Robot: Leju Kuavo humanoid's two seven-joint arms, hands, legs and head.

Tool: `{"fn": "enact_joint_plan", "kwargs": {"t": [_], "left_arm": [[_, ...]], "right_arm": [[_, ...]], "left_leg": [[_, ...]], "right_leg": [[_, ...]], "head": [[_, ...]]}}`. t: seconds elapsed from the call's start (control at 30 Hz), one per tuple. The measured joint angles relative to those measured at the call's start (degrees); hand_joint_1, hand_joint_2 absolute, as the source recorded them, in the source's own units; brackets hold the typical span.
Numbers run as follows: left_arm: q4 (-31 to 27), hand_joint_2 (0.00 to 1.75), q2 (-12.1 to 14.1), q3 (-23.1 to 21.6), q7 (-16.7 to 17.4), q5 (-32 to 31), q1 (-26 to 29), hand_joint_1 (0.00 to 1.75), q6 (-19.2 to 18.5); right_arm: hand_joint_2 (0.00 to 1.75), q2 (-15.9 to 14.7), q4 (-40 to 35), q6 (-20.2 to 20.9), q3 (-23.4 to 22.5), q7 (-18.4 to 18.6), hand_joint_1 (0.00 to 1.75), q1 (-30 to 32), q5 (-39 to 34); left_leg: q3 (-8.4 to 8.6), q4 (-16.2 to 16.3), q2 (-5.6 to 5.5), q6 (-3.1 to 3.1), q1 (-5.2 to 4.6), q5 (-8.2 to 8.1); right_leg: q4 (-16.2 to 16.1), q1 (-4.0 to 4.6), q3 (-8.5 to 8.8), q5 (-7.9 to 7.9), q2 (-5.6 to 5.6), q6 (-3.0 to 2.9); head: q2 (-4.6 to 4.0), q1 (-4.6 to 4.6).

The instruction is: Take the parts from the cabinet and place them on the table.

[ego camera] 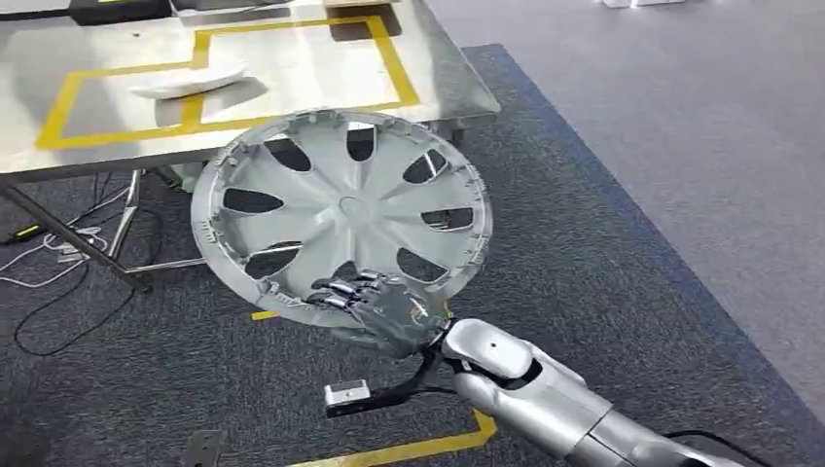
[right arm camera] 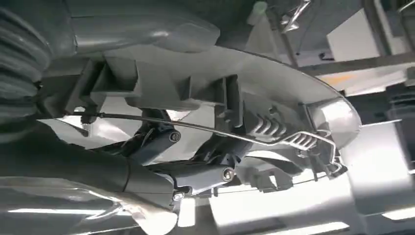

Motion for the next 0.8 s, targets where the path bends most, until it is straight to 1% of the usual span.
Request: {"fn": "enact_joint_plan", "kwargs": {"t": [0.03, 0.07, 0.1, 0.13, 0.17, 0.2, 0.23, 0.27, 0.3, 0.33, 0.37, 0.4, 0.43, 0.47, 0.5, 0.53, 0.57, 0.6, 0.63, 0.67, 0.7, 0.73, 0.77, 0.8], "left_arm": [[0.0, 1.75, 0.0, 0.0, 0.1, 0.0, 0.0, 0.0, 0.0], [0.0, 1.75, -0.1, 0.0, 0.1, -0.1, 0.0, 0.0, 0.0], [0.0, 1.75, -0.1, 0.0, 0.2, -0.1, -0.4, 0.0, 0.0], [0.0, 1.75, -0.1, 0.0, 0.3, -0.3, -0.6, 0.0, 0.0], [0.0, 1.75, -0.2, 0.0, 0.3, -0.3, -0.8, 0.0, 0.0], [0.0, 1.75, -0.3, 0.0, 0.4, -0.3, -0.8, 0.0, 0.0], [0.0, 1.75, -0.3, 0.1, 0.6, -0.3, -0.7, 0.0, 0.0], [0.0, 1.75, -0.3, 0.1, 0.7, -0.3, -0.7, 0.0, 0.0], [0.0, 1.75, -0.3, 0.1, 0.7, -0.3, -0.7, 0.0, 0.0], [0.0, 1.75, -0.4, 0.1, 0.8, -0.3, -0.8, 0.0, -0.1], [0.0, 1.75, -0.4, 0.1, 0.9, -0.3, -0.7, 0.0, -0.2], [0.0, 1.75, -0.4, 0.1, 1.0, -0.3, -0.7, 0.0, -0.2], [0.0, 1.75, -0.3, 0.1, 1.1, -0.3, -0.6, 0.0, -0.2], [0.0, 1.75, -0.3, 0.1, 1.1, -0.4, -0.4, 0.0, -0.3], [0.0, 1.75, -0.3, 0.2, 1.1, -0.4, -0.3, 0.0, -0.3], [0.0, 1.75, -0.2, 0.2, 1.1, -0.5, -0.4, 0.0, -0.3], [-0.1, 1.75, -0.1, 0.2, 1.2, -0.6, -0.4, 0.0, -0.3], [-0.1, 1.75, -0.1, 0.2, 1.2, -0.7, -0.5, 0.0, -0.2], [-0.1, 1.75, -0.1, 0.2, 1.2, -0.7, -0.6, 0.0, -0.3], [-0.1, 1.75, -0.1, 0.2, 1.2, -0.8, -0.6, 0.0, -0.3], [-0.1, 1.75, -0.1, 0.2, 1.2, -0.8, -0.5, 0.0, -0.3], [-0.1, 1.75, -0.1, 0.2, 1.3, -0.8, -0.3, 0.0, -0.3], [-0.1, 1.75, -0.1, 0.2, 1.3, -0.8, -0.2, 0.0, -0.2], [-0.1, 1.75, -0.1, 0.2, 1.4, -0.9, -0.2, 0.0, -0.3]], "right_arm": [[1.75, 0.2, 0.0, 0.0, 0.0, 0.1, 1.75, 0.0, 0.0], [1.75, 0.3, 0.0, -0.1, 0.0, 0.2, 1.75, -0.1, 0.0], [1.75, 0.4, 0.1, -0.4, 0.0, 0.2, 1.75, -0.2, -0.1], [1.75, 0.4, 0.2, -0.6, 0.0, 0.3, 1.75, -0.2, 0.0], [1.75, 0.4, 0.4, -0.6, 0.0, 0.3, 1.75, -0.2, 0.1], [1.75, 0.3, 0.6, -0.6, -0.1, 0.3, 1.75, -0.1, 0.1], [1.75, 0.3, 0.7, -0.6, 0.0, 0.3, 1.75, 0.0, 0.1], [1.75, 0.3, 0.8, -0.6, 0.0, 0.4, 1.75, 0.0, 0.1], [1.75, 0.3, 0.8, -0.7, 0.0, 0.5, 1.75, 0.0, 0.1], [1.75, 0.3, 0.8, -0.9, -0.2, 0.4, 1.75, 0.0, -0.2], [1.75, 0.4, 0.8, -1.3, -0.2, 0.3, 1.75, 0.0, -0.6], [1.75, 0.5, 0.8, -1.8, -0.2, 0.1, 1.75, -0.1, -0.7], [1.75, 0.7, 0.8, -2.3, -0.2, 0.0, 1.75, -0.1, -0.7], [1.75, 0.9, 0.8, -2.6, -0.3, -0.1, 1.75, 0.0, -0.7], [1.75, 0.9, 0.8, -2.9, -0.3, -0.1, 1.75, 0.0, -0.7], [1.75, 1.1, 0.7, -3.3, -0.4, -0.1, 1.75, 0.0, -0.7], [1.75, 1.2, 0.5, -3.5, -0.6, -0.1, 1.75, 0.1, -0.6], [1.75, 1.3, 0.4, -4.0, -0.8, -0.1, 1.75, 0.2, -0.5], [1.75, 1.3, 0.3, -4.6, -0.9, -0.1, 1.75, 0.3, -0.4], [1.75, 1.3, 0.3, -4.9, -1.0, -0.1, 1.75, 0.5, -0.2], [1.75, 1.3, 0.3, -5.2, -1.1, -0.3, 1.75, 0.7, 0.0], [1.75, 1.4, 0.2, -5.4, -1.1, -0.3, 1.75, 1.0, 0.0], [1.75, 1.4, 0.1, -5.4, -1.1, -0.3, 1.75, 1.2, 0.0], [1.75, 1.4, 0.0, -5.4, -1.1, -0.3, 1.75, 1.2, 0.0]], "left_leg": [[0.57, -0.7, -0.74, 0.49, 0.48, 0.3], [0.76, -1.0, -1.27, 0.7, 0.68, 0.36], [0.71, -0.9, -1.94, 0.92, 0.82, 0.36], [0.68, -0.9, -2.55, 1.35, 0.85, 0.31], [0.7, -0.9, -3.35, 1.48, 0.83, 0.23], [0.72, -0.9, -4.1, 1.56, 0.8, 0.17], [0.78, -0.9, -5.01, 1.56, 0.79, 0.15], [0.85, -0.8, -5.81, 1.53, 0.8, 0.11], [0.94, -0.8, -6.63, 1.46, 0.84, 0.04], [1.09, -0.6, -6.82, 1.31, 0.88, -0.18], [1.09, -0.5, -7.48, 1.07, 0.89, -0.43], [0.77, 0.0, -7.83, 0.72, 0.54, -0.55], [0.35, 0.0, -7.96, 0.48, 0.7, -0.71], [0.32, -0.1, -7.95, 0.09, 0.87, -0.85], [0.52, -0.3, -7.96, -0.37, 1.02, -1.28], [0.84, -0.1, -7.74, -0.71, 0.9, -1.9], [0.74, 0.8, -5.8, -1.08, 0.87, -1.64], [-0.31, 3.2, -4.35, -1.49, 0.91, -2.23], [-2.5, 7.3, -3.67, -1.88, 1.22, -3.39], [-5.39, 12.2, -3.38, -2.18, 1.42, -4.93], [-7.96, 16.1, -3.31, -2.36, 1.59, -5.81], [-9.45, 17.5, -3.27, -2.45, 1.72, -5.18], [-9.55, 16.4, -3.23, -2.47, 1.81, -3.15], [-8.78, 12.9, -3.2, -2.4, 1.82, 0.03]], "right_leg": [[0.0, -0.02, 0.26, -0.45, -0.04, 0.55], [0.9, -0.22, -0.27, -1.25, 2.92, 0.71], [4.0, -0.31, -1.84, -3.1, 5.05, 0.6], [8.5, -0.37, -4.1, -5.03, 6.03, 0.61], [13.5, -0.34, -6.76, -6.91, 6.65, 0.71], [16.9, -0.29, -8.94, -7.64, 6.89, 0.77], [17.8, -0.28, -10.14, -6.75, 6.93, 0.76], [16.0, -0.29, -9.81, -4.67, 6.93, 0.76], [12.2, -0.34, -8.43, -1.84, 7.02, 0.72], [6.4, -0.34, -6.11, 1.6, 7.19, 0.52], [2.1, -0.36, -4.55, 3.23, 7.54, 0.32], [1.3, -0.31, -3.77, 2.52, 8.04, 0.17], [0.7, -0.31, -3.25, 1.85, 8.11, -0.16], [0.6, -0.1, -3.39, 1.74, 8.18, -0.37], [0.6, 0.05, -3.29, 1.27, 8.18, -0.86], [0.2, -0.49, -2.6, 1.13, 8.05, -1.2], [0.1, -0.5, -1.75, 0.92, 8.01, -1.49], [0.1, -0.52, -0.96, 0.4, 7.73, -1.97], [0.1, -0.49, -0.18, -0.13, 7.52, -2.06], [0.1, -0.48, 0.66, -0.86, 7.32, -2.0], [0.1, -0.49, 1.46, -1.53, 7.2, -1.94], [0.1, -0.51, 2.33, -2.21, 7.15, -1.8], [0.1, -0.56, 3.35, -2.99, 7.07, -1.6], [0.1, -0.61, 4.41, -3.79, 7.0, -1.48]], "head": [[0.0, 0.02], [-0.02, 0.28], [-0.02, 0.37], [-0.02, 0.55], [-0.02, 0.66], [-0.02, 0.66], [-0.02, 0.66], [-0.02, 0.61], [-0.02, 0.68], [-0.02, 0.7], [-0.02, 0.85], [-0.02, 0.87], [0.0, 0.85], [-0.02, 0.74], [-0.02, 0.87], [0.0, 0.83], [-0.02, 0.75], [0.0, -0.03], [-0.02, 0.09], [0.0, 0.04], [0.0, -0.04], [-0.02, 0.0], [-0.02, 0.02], [-0.02, -0.02]]}}
